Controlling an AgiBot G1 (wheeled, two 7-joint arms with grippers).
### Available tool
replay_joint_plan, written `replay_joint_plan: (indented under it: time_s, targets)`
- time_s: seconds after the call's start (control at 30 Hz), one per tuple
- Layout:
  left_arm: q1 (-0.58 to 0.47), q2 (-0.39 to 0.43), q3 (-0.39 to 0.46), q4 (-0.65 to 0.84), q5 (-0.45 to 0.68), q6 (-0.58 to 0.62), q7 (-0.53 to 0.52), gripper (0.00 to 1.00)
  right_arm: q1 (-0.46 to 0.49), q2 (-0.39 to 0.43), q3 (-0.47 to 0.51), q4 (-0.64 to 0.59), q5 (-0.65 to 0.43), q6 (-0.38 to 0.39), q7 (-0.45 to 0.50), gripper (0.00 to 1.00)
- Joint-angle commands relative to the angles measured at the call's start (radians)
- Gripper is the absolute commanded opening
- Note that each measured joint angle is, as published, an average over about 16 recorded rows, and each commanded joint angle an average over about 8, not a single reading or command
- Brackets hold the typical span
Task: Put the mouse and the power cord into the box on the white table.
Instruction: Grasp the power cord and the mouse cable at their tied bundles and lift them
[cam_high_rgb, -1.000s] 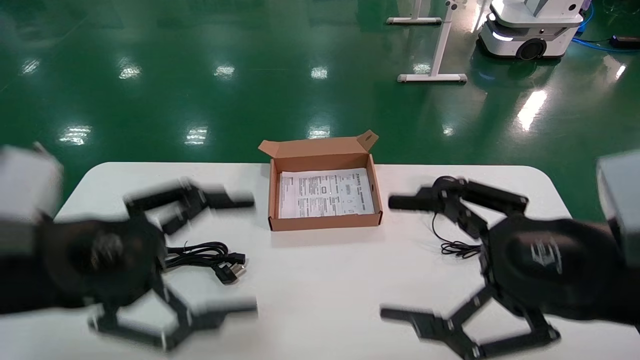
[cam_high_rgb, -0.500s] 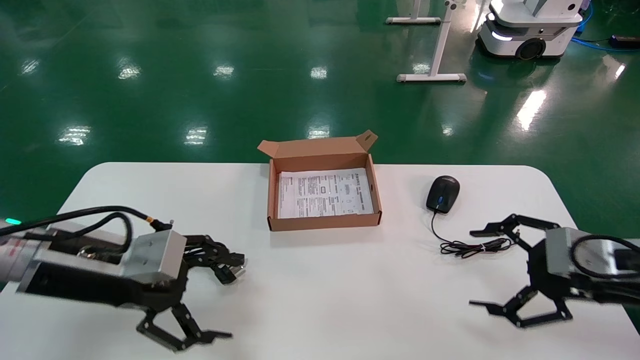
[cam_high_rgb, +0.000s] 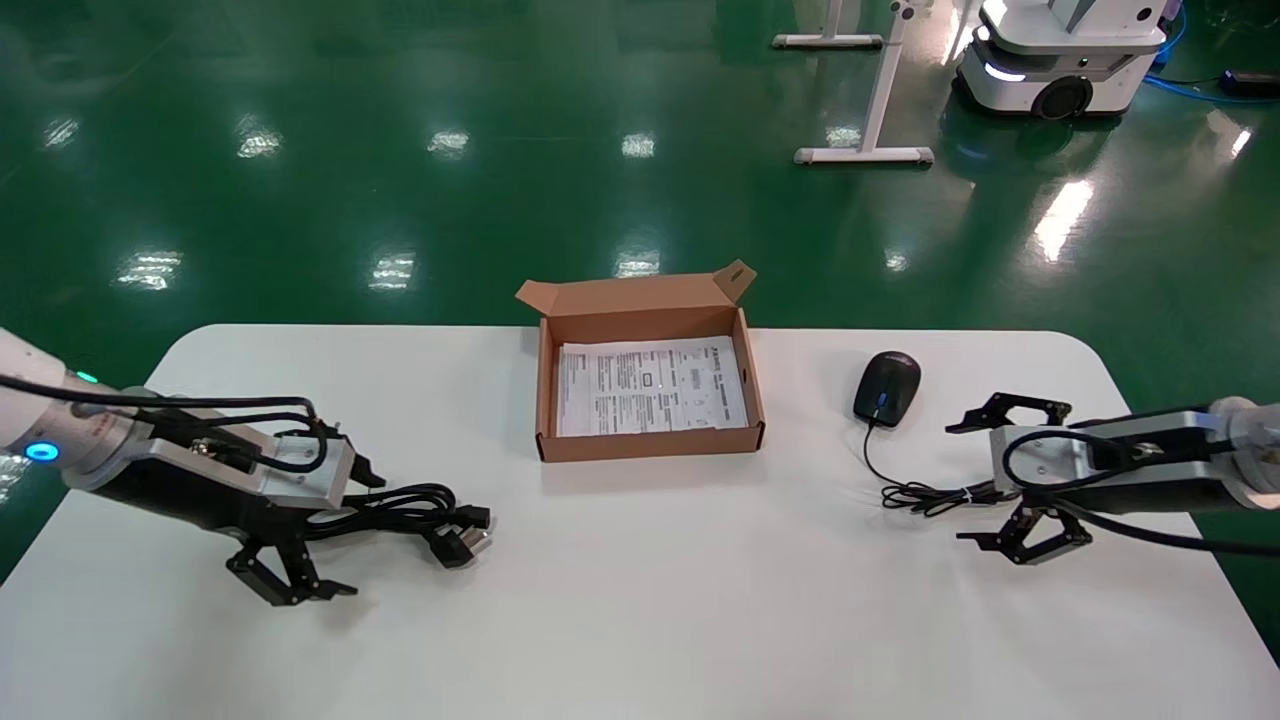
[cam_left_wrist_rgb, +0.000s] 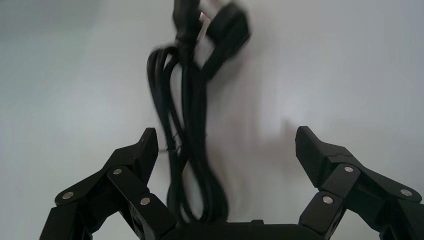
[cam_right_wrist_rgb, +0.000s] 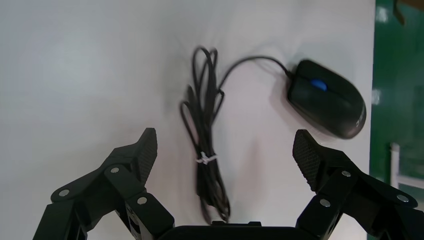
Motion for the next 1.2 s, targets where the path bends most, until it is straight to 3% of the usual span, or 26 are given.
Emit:
replay_joint_plan:
  time_s: [0.03, 0.23, 0.27, 0.5, 0.53, 1.2]
  targets:
    - [-0.023, 0.034, 0.014, 0.079, 0.029, -0.021, 0.053, 1.0, 0.027, -0.033, -0.013, -0.062, -0.026, 0.025, -0.039, 1.0]
    - [-0.036, 0.085, 0.014, 0.226, 0.036, -0.079, 0.141, 1.0, 0.066, -0.084, -0.028, -0.182, -0.054, 0.081, -0.112, 1.0]
    - [-0.036, 0.091, 0.013, 0.245, 0.034, -0.087, 0.151, 0.93, 0.071, -0.09, -0.029, -0.197, -0.056, 0.088, -0.121, 0.93]
    - [-0.045, 0.12, 0.004, 0.323, 0.023, -0.117, 0.208, 0.06, 0.091, -0.12, -0.029, -0.276, -0.059, 0.12, -0.156, 0.06]
    - [-0.047, 0.123, 0.003, 0.331, 0.022, -0.116, 0.214, 0.0, 0.094, -0.122, -0.028, -0.285, -0.058, 0.122, -0.157, 0.0]
    - [-0.048, 0.124, 0.002, 0.332, 0.02, -0.111, 0.218, 0.0, 0.095, -0.123, -0.026, -0.289, -0.054, 0.123, -0.159, 0.0]
